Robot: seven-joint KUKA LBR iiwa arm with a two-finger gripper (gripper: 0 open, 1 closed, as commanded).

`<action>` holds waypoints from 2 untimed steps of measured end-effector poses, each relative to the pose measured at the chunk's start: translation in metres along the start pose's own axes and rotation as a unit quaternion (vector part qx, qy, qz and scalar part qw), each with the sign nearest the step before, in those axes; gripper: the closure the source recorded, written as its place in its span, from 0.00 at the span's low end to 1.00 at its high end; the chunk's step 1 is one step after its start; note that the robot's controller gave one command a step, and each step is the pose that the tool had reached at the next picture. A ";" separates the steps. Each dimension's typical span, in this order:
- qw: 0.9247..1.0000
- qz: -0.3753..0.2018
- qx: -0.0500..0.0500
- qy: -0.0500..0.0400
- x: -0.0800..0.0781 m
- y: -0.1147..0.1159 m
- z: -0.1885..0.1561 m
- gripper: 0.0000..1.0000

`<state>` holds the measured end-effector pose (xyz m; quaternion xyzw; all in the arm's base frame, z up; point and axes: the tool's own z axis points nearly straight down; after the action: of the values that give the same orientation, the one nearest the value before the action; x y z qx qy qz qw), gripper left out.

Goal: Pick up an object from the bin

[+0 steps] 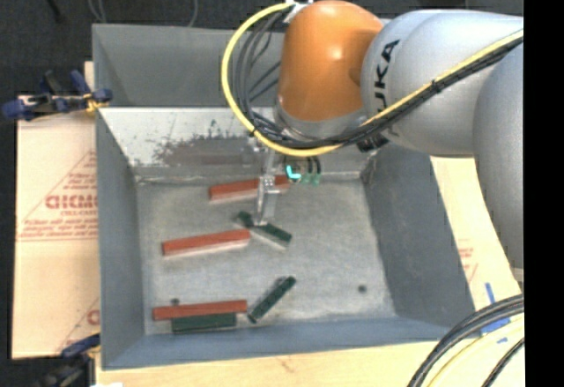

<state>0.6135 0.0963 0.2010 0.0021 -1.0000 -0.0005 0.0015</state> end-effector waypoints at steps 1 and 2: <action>1.000 0.001 0.000 -0.004 -0.002 0.000 -0.004 0.00; 1.000 -0.017 0.000 -0.006 0.008 0.008 0.070 0.00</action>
Offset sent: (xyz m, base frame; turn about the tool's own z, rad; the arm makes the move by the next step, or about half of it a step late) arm -0.0187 0.0164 -0.1310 -0.0650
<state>0.6055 0.1045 0.1314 0.0187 -0.9998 -0.0005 -0.0042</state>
